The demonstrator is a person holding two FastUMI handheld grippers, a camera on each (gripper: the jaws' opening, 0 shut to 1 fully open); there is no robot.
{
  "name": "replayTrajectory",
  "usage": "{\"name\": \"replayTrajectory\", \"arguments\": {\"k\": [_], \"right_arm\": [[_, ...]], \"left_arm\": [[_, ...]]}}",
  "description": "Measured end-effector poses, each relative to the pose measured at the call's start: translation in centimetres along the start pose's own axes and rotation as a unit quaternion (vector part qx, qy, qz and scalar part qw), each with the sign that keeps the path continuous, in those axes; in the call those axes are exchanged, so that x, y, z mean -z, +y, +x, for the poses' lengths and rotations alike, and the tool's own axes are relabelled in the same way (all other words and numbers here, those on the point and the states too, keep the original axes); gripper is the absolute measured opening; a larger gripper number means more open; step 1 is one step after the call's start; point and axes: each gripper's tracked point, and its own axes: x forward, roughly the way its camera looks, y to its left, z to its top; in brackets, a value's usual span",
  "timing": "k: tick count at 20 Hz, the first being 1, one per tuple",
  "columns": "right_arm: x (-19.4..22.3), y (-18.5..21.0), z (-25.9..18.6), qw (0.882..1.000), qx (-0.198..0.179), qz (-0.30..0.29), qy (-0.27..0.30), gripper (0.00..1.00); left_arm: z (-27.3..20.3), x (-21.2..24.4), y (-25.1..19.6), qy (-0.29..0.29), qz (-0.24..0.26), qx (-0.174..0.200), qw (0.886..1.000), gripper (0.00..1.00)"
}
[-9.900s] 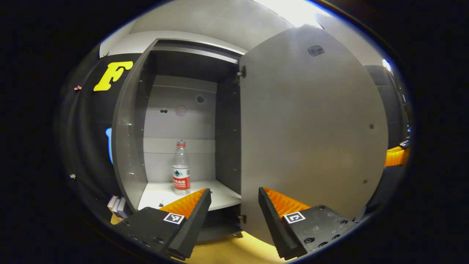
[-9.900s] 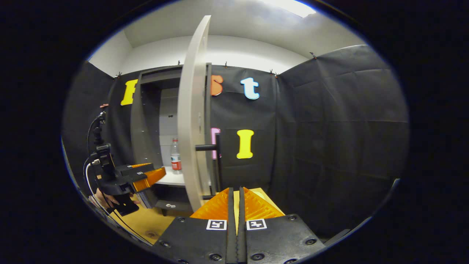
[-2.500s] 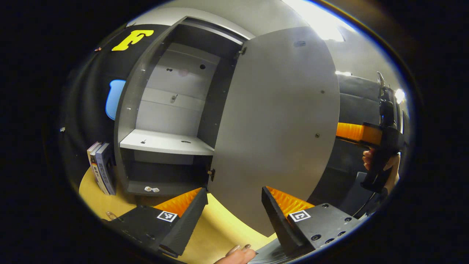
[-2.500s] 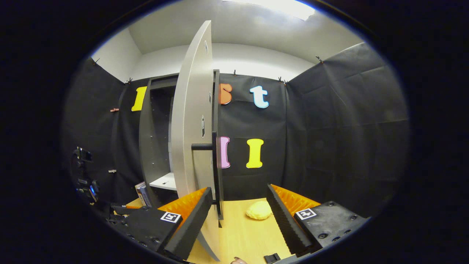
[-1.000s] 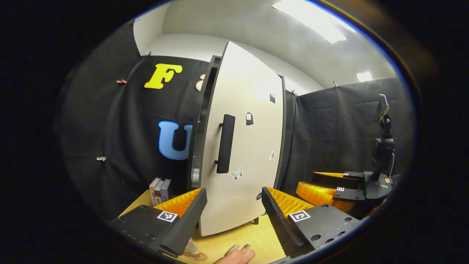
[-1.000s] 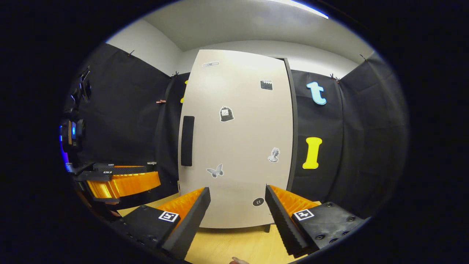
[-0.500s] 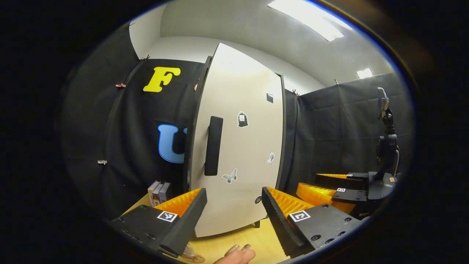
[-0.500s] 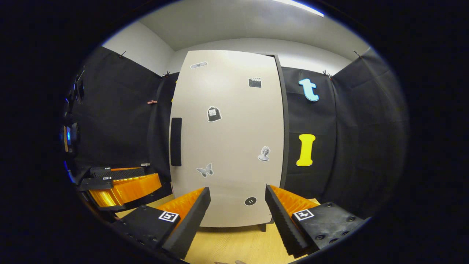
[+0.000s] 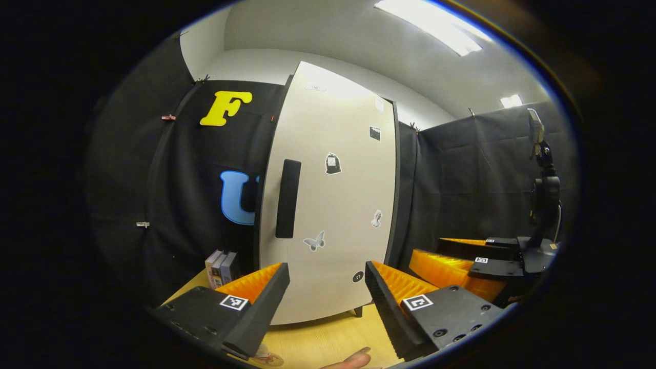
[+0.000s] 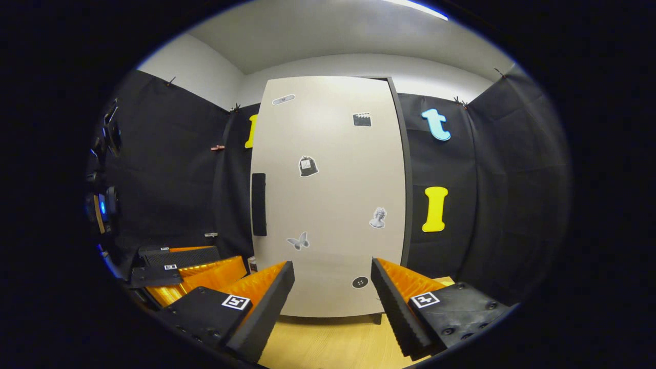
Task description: Open the cabinet door with the right hand, grasp the bottle in the cabinet with the left hand and place it on the coaster, then close the cabinet door with the right hand.
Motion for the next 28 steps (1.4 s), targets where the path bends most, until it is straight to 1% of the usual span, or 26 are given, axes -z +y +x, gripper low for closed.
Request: {"name": "replayTrajectory", "arguments": {"k": [1,3,5,10,12,18,28], "right_arm": [[-0.2,0.0,0.0,1.000,-0.003,-0.001,-0.002,0.95],[-0.7,0.2,0.1,1.000,0.003,-0.015,-0.006,0.98],[-1.0,0.1,0.0,1.000,0.006,-0.023,-0.010,0.97],[-1.1,0.6,-0.5,1.000,-0.001,-0.009,-0.005,0.97],[-0.9,0.3,-0.6,1.000,0.002,-0.008,0.000,0.97],[-1.1,0.1,-1.3,1.000,0.006,-0.007,0.002,0.97],[-0.9,0.0,-2.2,1.000,0.012,-0.014,0.008,0.97]], "left_arm": [[0.0,-0.1,-0.1,0.000,0.004,0.001,1.000,0.94],[0.0,0.0,-0.2,0.002,0.006,0.003,1.000,0.94],[-0.1,-0.1,-0.3,0.002,0.005,0.005,1.000,0.94],[-0.4,-0.4,-0.3,0.003,0.013,-0.001,1.000,0.94],[-0.5,-0.3,-0.5,0.003,0.015,0.002,1.000,0.94],[-1.1,-0.3,-0.6,-0.002,-0.001,0.014,1.000,0.94],[-1.5,0.1,-1.0,0.003,0.006,0.020,1.000,0.94]]}}
